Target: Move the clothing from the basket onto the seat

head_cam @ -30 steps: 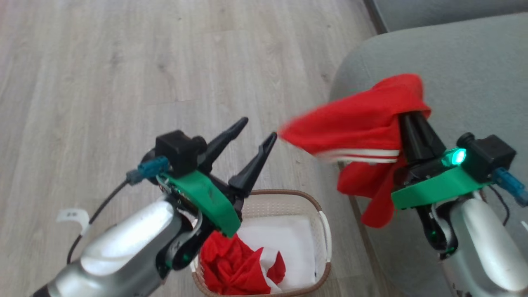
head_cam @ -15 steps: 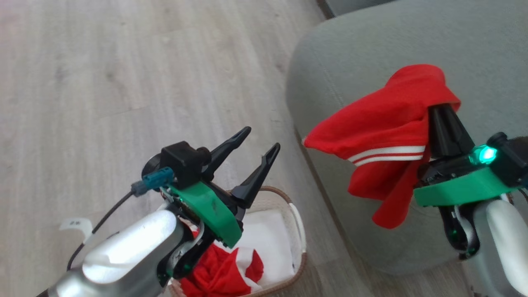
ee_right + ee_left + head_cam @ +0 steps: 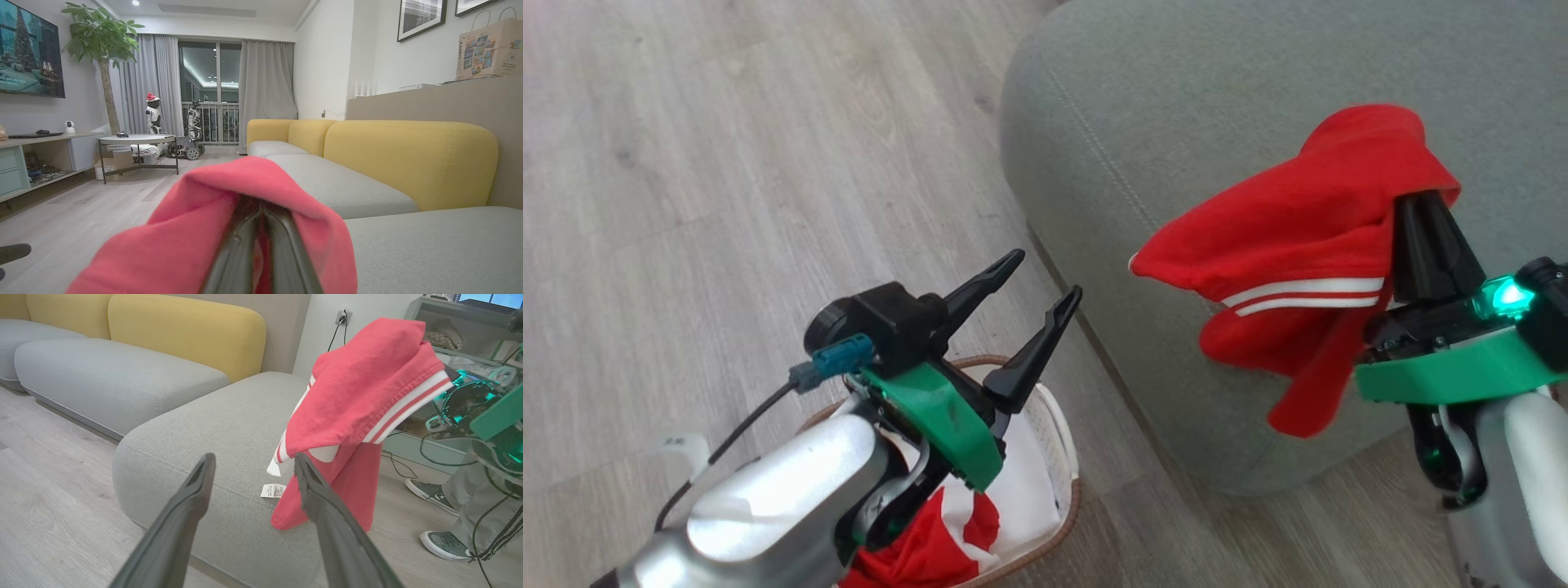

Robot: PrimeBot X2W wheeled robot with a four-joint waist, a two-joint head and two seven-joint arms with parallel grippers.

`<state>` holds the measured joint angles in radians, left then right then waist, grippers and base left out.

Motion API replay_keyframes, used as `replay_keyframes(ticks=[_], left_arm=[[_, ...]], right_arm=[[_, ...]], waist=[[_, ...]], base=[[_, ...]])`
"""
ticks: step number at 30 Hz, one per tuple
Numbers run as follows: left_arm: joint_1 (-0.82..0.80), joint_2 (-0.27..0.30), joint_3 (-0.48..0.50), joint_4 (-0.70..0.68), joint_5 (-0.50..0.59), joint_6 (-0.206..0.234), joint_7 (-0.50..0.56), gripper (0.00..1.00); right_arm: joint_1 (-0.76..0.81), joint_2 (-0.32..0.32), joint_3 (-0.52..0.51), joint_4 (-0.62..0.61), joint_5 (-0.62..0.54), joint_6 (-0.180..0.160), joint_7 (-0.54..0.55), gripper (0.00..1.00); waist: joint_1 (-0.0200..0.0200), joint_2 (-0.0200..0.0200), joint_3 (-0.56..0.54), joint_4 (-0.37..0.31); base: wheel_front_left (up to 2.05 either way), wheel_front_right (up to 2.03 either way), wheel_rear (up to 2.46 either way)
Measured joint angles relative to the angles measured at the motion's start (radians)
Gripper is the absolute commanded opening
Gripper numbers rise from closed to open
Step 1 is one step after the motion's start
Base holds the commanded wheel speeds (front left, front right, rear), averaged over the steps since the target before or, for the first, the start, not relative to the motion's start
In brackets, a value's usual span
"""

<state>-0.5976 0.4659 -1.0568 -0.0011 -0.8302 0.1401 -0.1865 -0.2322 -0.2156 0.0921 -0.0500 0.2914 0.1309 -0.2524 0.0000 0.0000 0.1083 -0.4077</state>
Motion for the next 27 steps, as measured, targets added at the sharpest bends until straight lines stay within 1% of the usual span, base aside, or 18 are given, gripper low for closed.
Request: replay_keyframes(ticks=[5, 10, 12, 19, 23, 27], left_arm=[[-0.015, 0.0, 0.0, 0.001, 0.0, 0.0, 0.0, 1.0], [-0.017, 0.0, -0.001, 0.0, 0.001, -0.001, 0.0, 1.0], [-0.021, 0.001, -0.001, -0.004, 0.005, -0.005, 0.0, 1.0], [-0.078, 0.017, 0.0, -0.034, 0.014, -0.009, 0.019, 1.0], [-0.105, 0.035, 0.003, -0.063, 0.026, -0.017, 0.028, 1.0], [-0.154, 0.039, 0.003, -0.09, 0.052, -0.023, 0.045, 1.0]], right_arm=[[-0.002, -0.002, -0.005, -0.009, 0.0, 0.0, 0.0, 0.0], [-0.025, -0.017, -0.022, -0.01, 0.003, 0.0, 0.016, 0.0], [-0.061, -0.026, -0.031, -0.009, 0.018, 0.0, 0.028, 0.0], [-0.235, -0.103, -0.067, 0.04, 0.063, 0.0, 0.055, 0.0], [-0.328, -0.145, -0.07, 0.078, 0.06, 0.0, 0.073, 0.0], [-0.437, -0.182, -0.078, 0.132, 0.063, 0.0, 0.09, 0.0]], waist=[[0.0, 0.0, 0.007, -0.017], [0.0, 0.0, 0.023, -0.013], [0.0, 0.0, 0.033, -0.007], [0.0, 0.0, 0.086, 0.022], [0.0, 0.0, 0.131, 0.038], [0.0, 0.0, 0.188, 0.053]], base=[[0.0, 0.0, 0.0], [0.0, 0.0, 0.0], [0.0, 0.0, 0.0], [0.0, 0.0, 0.0], [0.0, 0.0, 0.0], [0.0, 0.0, 0.0]])
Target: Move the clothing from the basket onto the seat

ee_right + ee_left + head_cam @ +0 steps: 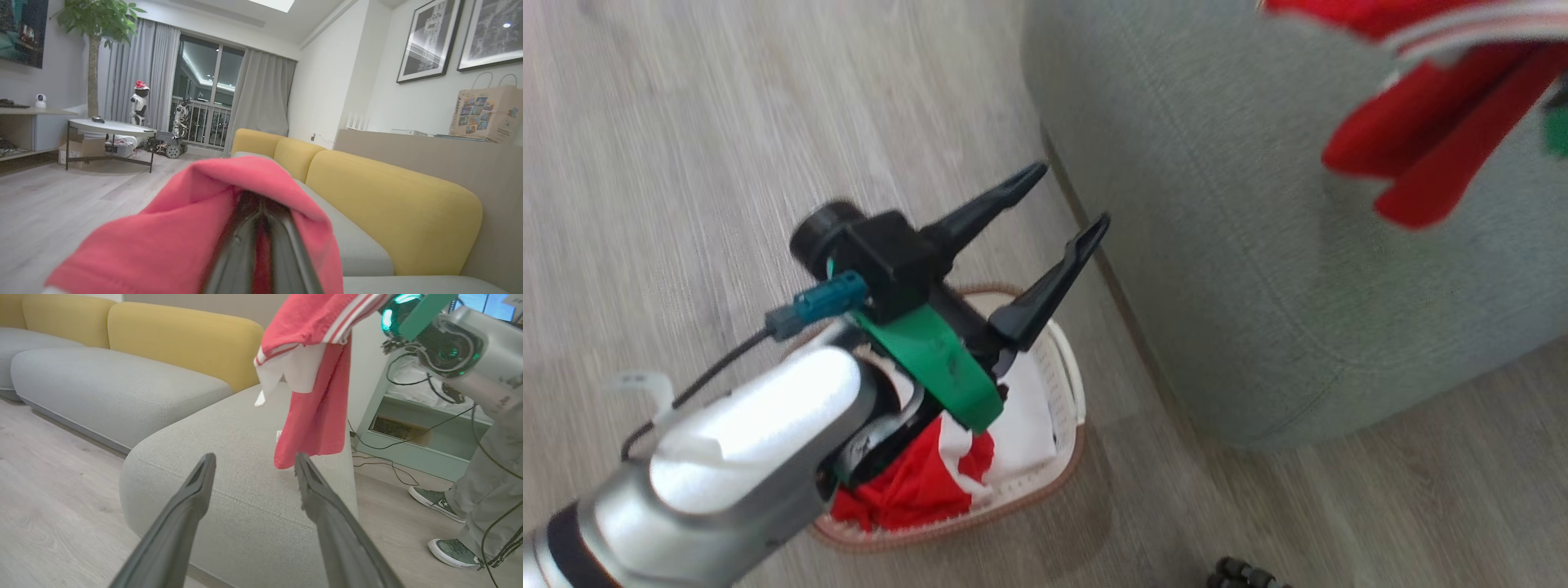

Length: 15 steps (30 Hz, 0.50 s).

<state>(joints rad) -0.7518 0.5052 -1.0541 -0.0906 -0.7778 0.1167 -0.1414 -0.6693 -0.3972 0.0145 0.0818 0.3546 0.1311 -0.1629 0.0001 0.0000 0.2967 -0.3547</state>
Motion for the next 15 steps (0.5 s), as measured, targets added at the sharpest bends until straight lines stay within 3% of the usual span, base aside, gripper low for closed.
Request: replay_keyframes(ticks=[10, 15], left_arm=[[-0.1, -0.006, -0.003, -0.022, 0.036, -0.029, 0.036, 1.0], [-0.15, -0.008, -0.003, -0.028, 0.044, -0.039, 0.049, 1.0]], right_arm=[[-0.154, -0.055, -0.137, 0.174, -0.022, 0.0, 0.015, 0.0], [-0.204, -0.068, -0.134, 0.275, -0.045, 0.0, 0.059, 0.0]], waist=[[0.0001, 0.0, 0.157, 0.035], [0.0, -0.0001, 0.233, 0.057]], base=[[0.0, 0.0, 0.0], [0.0, 0.0, 0.0]])
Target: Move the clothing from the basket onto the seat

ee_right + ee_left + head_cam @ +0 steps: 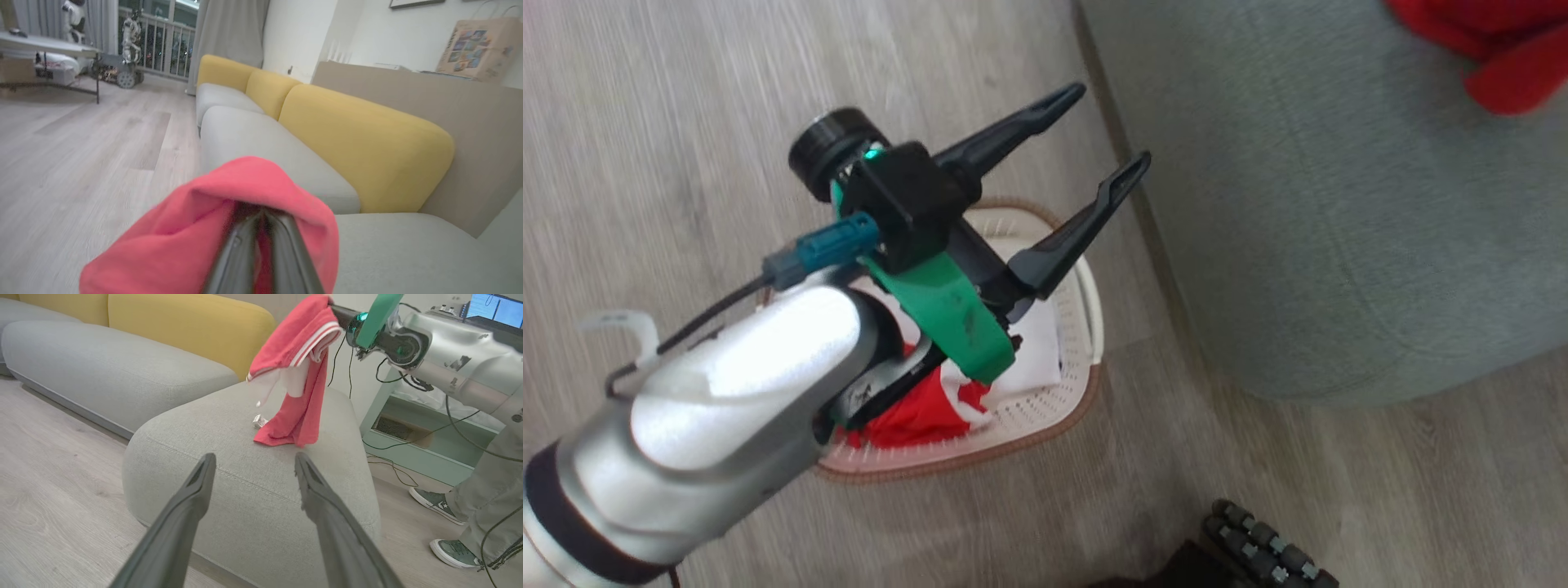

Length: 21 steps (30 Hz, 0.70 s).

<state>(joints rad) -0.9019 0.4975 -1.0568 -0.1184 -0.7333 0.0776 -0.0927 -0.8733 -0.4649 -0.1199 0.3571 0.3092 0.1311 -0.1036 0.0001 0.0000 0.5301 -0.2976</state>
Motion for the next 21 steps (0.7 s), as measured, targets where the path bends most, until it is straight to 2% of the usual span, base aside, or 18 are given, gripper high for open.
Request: replay_keyframes(ticks=[11, 20, 21], left_arm=[[-0.019, -0.003, 0.001, 0.012, 0.0, -0.018, -0.001, 1.0], [-0.021, -0.004, 0.001, 0.03, 0.0, -0.026, -0.015, 1.0], [-0.021, -0.004, 0.001, 0.031, 0.0, -0.026, -0.015, 1.0]], right_arm=[[-0.059, -0.011, 0.061, 0.232, -0.038, 0.0, 0.097, 0.0], [-0.062, -0.018, 0.123, 0.371, -0.015, 0.0, 0.219, 0.0], [-0.063, -0.021, 0.125, 0.379, -0.01, 0.0, 0.219, 0.08]], waist=[[0.0, 0.0, 0.083, 0.064], [-0.0001, 0.0001, 0.076, 0.089], [-0.0001, 0.0, 0.072, 0.088]], base=[[0.0, 0.0, 0.0], [0.0, 0.0, 0.0], [0.0, 0.0, 0.0]])
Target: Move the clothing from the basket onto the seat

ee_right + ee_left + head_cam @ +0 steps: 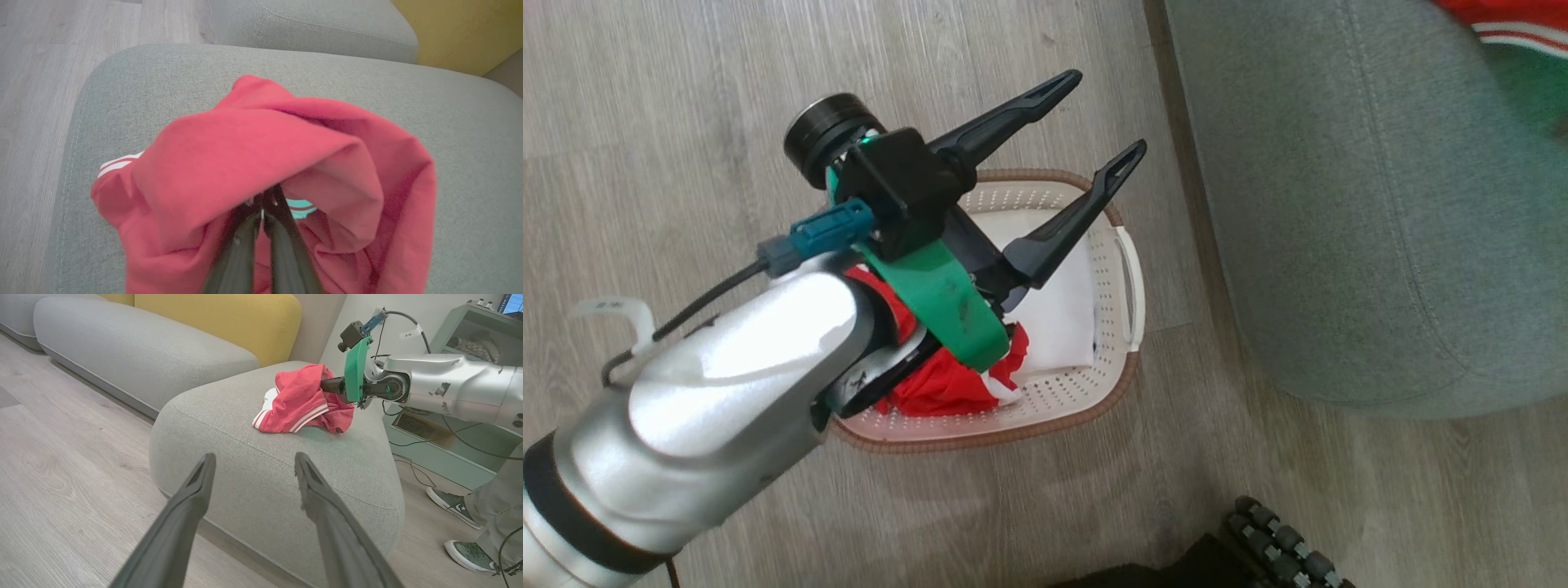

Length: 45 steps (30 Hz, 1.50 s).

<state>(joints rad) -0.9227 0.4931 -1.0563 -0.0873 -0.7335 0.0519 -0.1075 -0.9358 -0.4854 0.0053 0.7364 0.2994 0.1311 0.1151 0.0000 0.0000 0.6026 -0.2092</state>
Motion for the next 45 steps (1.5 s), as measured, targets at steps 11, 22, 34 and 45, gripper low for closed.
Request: replay_keyframes(ticks=[11, 22, 34, 45], left_arm=[[0.01, -0.01, -0.003, 0.036, -0.019, 0.001, -0.022, 1.0], [0.107, -0.017, 0.001, 0.062, -0.064, 0.027, -0.072, 1.0], [0.196, -0.013, 0.034, 0.062, -0.1, 0.072, -0.114, 1.0], [0.265, -0.002, 0.068, 0.062, -0.11, 0.093, -0.133, 1.0]], right_arm=[[-0.017, -0.018, 0.067, 0.062, 0.027, 0.0, 0.065, 1.0], [0.048, -0.051, 0.131, 0.01, 0.099, 0.0, 0.073, 1.0], [0.147, -0.074, 0.096, -0.192, 0.123, 0.0, -0.014, 1.0], [0.315, 0.014, -0.023, -0.479, 0.049, 0.0, -0.055, 1.0]], waist=[[0.0, 0.0, -0.08, -0.021], [-0.0001, 0.0, -0.238, -0.04], [-0.0001, 0.0001, -0.386, -0.018], [-0.0001, 0.0001, -0.458, 0.052]], base=[[0.0, 0.0, 0.0], [0.0, 0.0, 0.0], [0.0, 0.0, 0.0], [0.0, 0.0, 0.0]])
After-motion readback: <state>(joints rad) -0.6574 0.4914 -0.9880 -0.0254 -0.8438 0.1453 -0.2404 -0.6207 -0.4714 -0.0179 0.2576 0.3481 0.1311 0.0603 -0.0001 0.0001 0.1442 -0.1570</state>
